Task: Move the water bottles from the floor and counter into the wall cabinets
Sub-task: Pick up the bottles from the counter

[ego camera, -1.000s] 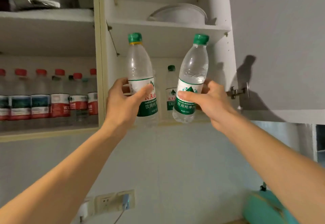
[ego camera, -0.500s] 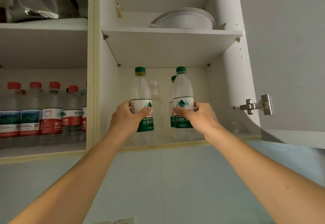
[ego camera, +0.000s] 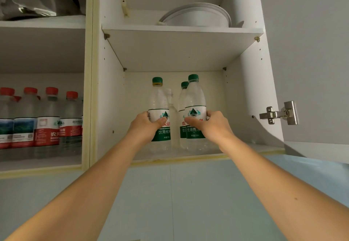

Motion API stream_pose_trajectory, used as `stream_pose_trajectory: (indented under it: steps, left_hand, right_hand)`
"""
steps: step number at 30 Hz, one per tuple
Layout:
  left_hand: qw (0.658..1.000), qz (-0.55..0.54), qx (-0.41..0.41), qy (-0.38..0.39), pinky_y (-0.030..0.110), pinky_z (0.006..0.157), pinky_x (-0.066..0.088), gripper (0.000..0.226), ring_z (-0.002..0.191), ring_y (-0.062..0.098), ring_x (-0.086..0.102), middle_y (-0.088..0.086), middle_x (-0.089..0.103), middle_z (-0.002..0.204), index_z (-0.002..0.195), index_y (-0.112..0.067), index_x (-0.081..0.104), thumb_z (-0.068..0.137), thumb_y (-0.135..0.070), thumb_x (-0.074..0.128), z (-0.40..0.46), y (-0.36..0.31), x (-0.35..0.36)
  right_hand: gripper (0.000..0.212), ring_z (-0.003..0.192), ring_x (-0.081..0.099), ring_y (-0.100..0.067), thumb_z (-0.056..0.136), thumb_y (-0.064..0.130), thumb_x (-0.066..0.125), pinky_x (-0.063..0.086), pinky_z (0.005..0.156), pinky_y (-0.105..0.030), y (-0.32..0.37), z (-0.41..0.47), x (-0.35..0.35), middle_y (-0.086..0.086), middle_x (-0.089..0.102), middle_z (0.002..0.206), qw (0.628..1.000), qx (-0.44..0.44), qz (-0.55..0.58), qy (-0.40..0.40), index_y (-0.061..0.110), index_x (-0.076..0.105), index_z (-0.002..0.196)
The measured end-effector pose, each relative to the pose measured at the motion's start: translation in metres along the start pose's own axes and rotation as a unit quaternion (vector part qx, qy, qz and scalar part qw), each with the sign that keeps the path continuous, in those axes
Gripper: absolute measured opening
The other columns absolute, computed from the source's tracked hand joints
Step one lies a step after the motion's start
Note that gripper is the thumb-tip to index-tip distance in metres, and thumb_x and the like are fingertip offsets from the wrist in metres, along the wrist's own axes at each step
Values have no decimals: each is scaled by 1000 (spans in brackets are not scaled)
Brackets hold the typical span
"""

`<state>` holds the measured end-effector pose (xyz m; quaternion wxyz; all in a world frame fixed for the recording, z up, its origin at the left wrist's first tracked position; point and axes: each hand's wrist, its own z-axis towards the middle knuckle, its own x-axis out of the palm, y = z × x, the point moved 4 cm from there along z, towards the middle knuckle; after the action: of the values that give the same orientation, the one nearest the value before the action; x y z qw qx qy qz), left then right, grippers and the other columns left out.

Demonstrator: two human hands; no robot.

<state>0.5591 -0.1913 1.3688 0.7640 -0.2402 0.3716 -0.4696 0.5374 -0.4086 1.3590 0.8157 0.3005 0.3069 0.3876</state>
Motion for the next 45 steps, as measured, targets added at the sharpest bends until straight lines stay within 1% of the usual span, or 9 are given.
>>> stream_pose_trajectory:
  steps: [7,18,24,26,28,30,34,39,45]
  left_hand:
    - [1000,-6,-8,2,43,92,56,36,104,25,66,5,69,119,125,-18,59,96,-38,66,7,-5,23]
    - [1000,-17,-20,12,45,91,58,40,102,24,68,5,69,119,129,-17,57,96,-38,66,18,-5,42]
    - [996,57,-41,54,45,88,60,43,103,27,67,8,68,120,130,-13,58,93,-30,72,13,-15,29]
    - [996,76,-28,45,44,86,60,46,98,24,66,4,65,115,132,-11,55,93,-29,72,4,-18,21]
    - [996,88,-7,34,44,87,60,55,99,24,64,4,61,114,137,-10,50,92,-32,72,-8,-21,11]
    - [995,94,36,21,44,90,59,58,104,23,64,4,64,122,138,-13,48,91,-35,73,-23,-27,-4]
    - [986,63,151,12,38,74,63,38,89,11,68,-7,66,100,120,-25,57,88,-35,76,-70,-34,-37]
    - [975,96,202,-4,26,68,58,31,85,2,65,-14,64,99,111,-34,56,88,-41,74,-126,-12,-81]
    - [984,123,130,-11,36,72,61,26,84,4,65,-12,66,94,111,-29,60,91,-44,68,-190,71,-129]
  right_hand:
    - [47,93,68,-23,79,54,77,58,88,-43,-6,16,1,-3,73,101,999,10,-36,9,16,70,106]
    - [46,93,68,-19,84,55,74,55,77,-33,-14,22,4,0,73,102,999,-4,-42,-2,18,71,111]
    - [39,95,66,-23,91,56,64,53,76,-33,-5,17,1,-4,72,106,994,-16,-107,26,20,64,102]
    - [55,105,64,-27,95,58,57,51,80,-35,-2,13,1,-10,66,123,992,-5,-120,41,12,58,126]
    - [76,128,52,-35,97,59,51,46,96,-43,1,4,-1,-17,41,150,995,7,-94,9,12,29,154]
    - [74,134,44,-35,100,53,49,41,98,-42,13,-12,-5,-15,29,155,995,-40,-59,-67,15,21,156]
    - [43,122,49,-24,100,27,54,45,97,-38,44,-66,5,-2,41,133,967,-204,-10,-152,17,43,139]
    - [41,108,54,-17,96,14,60,44,91,-25,64,-143,47,4,46,122,951,-290,21,-101,16,48,135]
    - [48,101,55,-9,97,28,61,52,83,-26,33,-228,121,7,51,118,973,-215,73,45,26,40,141]
